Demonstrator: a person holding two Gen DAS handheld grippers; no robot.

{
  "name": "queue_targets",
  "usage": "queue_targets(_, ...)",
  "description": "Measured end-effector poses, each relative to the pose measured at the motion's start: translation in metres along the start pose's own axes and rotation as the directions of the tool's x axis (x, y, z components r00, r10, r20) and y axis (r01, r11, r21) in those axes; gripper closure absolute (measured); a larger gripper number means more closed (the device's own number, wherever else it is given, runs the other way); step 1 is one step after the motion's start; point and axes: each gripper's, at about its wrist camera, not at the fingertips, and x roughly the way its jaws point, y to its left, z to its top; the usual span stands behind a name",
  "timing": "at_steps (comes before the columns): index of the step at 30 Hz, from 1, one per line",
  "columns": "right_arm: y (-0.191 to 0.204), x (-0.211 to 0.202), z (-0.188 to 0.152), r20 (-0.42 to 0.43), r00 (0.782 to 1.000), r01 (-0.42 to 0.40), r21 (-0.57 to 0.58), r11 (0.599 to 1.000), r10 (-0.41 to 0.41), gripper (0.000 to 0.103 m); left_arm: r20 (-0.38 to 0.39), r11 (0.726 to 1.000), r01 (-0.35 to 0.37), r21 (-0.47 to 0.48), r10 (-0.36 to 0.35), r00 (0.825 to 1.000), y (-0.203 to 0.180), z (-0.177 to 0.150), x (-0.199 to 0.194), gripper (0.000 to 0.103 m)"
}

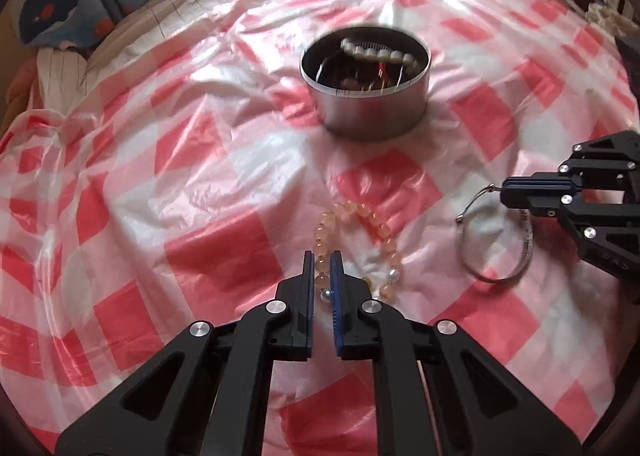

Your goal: Organize jewelry

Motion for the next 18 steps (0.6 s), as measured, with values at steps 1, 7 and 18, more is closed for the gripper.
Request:
queue_targets(1,-0.002,-0.004,0.001,0.019,1.0,0.0,0.011,1.0,-0.001,0.1,0.029,0.999,0.025,-0.024,-0.024,0.999,0.004,0.002,-0.006,0.096)
queue_targets(7,-0.026,-0.019,0.007,0.086,0.995,0.042,0.106,0.993,-0.051,0.1,0.085,0.996,0.056,-0.066,-0.05,0.995,0.011,0.005,-0.018,0.096)
queue_targets(18,-0.024,-0.01,0.005,0.055,0.996,0.067,0.097,0.993,-0.072,0.056,-0.011,0.996,-0.059,-0.067,0.058,0.998,0.012,-0.002,0.005,0.075)
